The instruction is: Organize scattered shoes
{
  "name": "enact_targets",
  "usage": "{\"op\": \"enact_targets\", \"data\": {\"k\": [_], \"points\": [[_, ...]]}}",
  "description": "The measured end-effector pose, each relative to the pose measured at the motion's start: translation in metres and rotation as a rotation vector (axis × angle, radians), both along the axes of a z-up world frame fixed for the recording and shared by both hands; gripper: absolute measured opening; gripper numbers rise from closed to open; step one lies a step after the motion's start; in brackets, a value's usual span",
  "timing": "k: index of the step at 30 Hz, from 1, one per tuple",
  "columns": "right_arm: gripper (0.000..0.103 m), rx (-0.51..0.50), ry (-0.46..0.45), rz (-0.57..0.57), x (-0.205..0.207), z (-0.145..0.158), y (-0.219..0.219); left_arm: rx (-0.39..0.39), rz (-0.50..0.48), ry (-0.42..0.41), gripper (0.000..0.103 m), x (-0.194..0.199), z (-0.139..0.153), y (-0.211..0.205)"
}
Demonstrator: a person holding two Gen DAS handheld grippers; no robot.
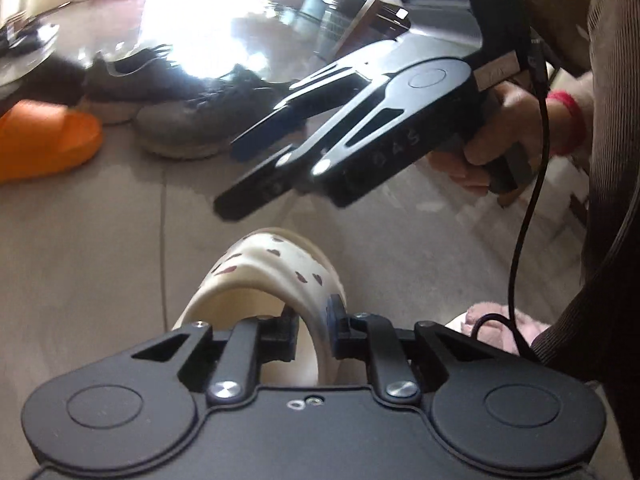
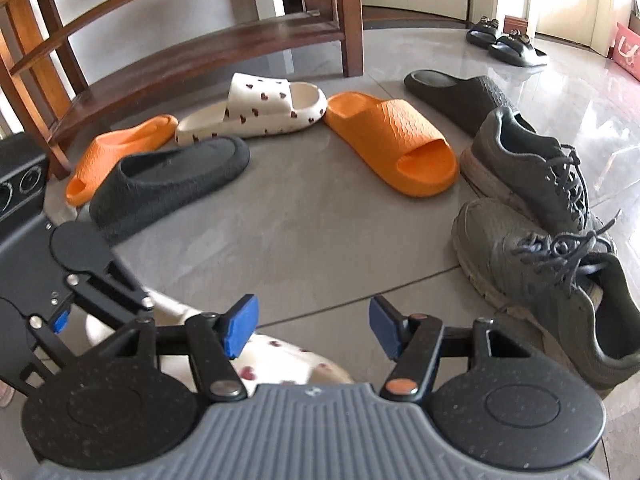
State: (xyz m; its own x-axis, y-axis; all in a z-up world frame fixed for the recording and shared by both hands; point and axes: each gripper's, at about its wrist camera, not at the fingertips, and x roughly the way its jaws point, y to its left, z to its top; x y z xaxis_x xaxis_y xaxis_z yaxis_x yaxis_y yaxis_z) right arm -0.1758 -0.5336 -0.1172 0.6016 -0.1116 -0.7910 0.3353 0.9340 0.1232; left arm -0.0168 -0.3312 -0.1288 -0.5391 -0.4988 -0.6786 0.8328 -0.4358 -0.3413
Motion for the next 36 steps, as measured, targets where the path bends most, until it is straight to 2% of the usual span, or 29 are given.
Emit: {"op": "enact_targets", "data": {"k": [3, 4, 6, 10, 15, 19, 20, 24, 27, 29, 30, 33, 36], "points": [[0.065, -0.007, 0.018, 0.016, -0.005, 0.000, -0.002, -0.020, 0.014, -0.027, 0.021, 0.000, -0.002, 0.002], [0.065, -0.014, 0.025, 0.022, -0.006, -0.001, -0.003, -0.018, 0.023, -0.029, 0.021, 0.002, -0.002, 0.003], [0.065, -0.032, 0.044, 0.038, -0.009, -0.003, -0.005, -0.009, 0.045, -0.030, 0.026, 0.007, -0.002, 0.005], [0.065, -0.044, 0.086, 0.065, -0.016, -0.009, -0.009, 0.041, 0.119, 0.025, 0.030, 0.030, 0.005, 0.020], [0.064, -0.115, 0.146, 0.172, -0.037, -0.013, -0.009, 0.055, 0.229, 0.078, 0.031, 0.063, 0.009, 0.038], [0.064, -0.164, 0.207, 0.251, -0.055, -0.023, -0.011, 0.061, 0.324, 0.175, 0.031, 0.083, 0.006, 0.040], [0.063, -0.175, 0.214, 0.268, -0.057, -0.027, -0.010, 0.068, 0.340, 0.190, 0.034, 0.085, 0.003, 0.037], [0.063, -0.228, 0.207, 0.385, -0.051, -0.043, -0.001, 0.099, 0.333, 0.149, 0.034, 0.081, 0.000, 0.031], [0.061, -0.268, 0.186, 0.495, -0.036, -0.053, 0.006, 0.107, 0.338, 0.121, 0.040, 0.078, -0.002, 0.031], [0.052, -0.248, 0.179, 0.537, -0.031, -0.056, 0.005, 0.102, 0.367, 0.118, 0.047, 0.083, 0.000, 0.037], [0.047, -0.225, 0.179, 0.553, -0.028, -0.058, 0.005, 0.096, 0.394, 0.117, 0.048, 0.087, 0.001, 0.042], [0.045, -0.218, 0.184, 0.589, -0.027, -0.058, 0.010, 0.074, 0.501, 0.109, 0.048, 0.103, 0.008, 0.058], [0.042, -0.178, 0.198, 0.568, -0.026, -0.056, 0.018, 0.013, 0.653, 0.074, 0.049, 0.122, 0.018, 0.069]]}}
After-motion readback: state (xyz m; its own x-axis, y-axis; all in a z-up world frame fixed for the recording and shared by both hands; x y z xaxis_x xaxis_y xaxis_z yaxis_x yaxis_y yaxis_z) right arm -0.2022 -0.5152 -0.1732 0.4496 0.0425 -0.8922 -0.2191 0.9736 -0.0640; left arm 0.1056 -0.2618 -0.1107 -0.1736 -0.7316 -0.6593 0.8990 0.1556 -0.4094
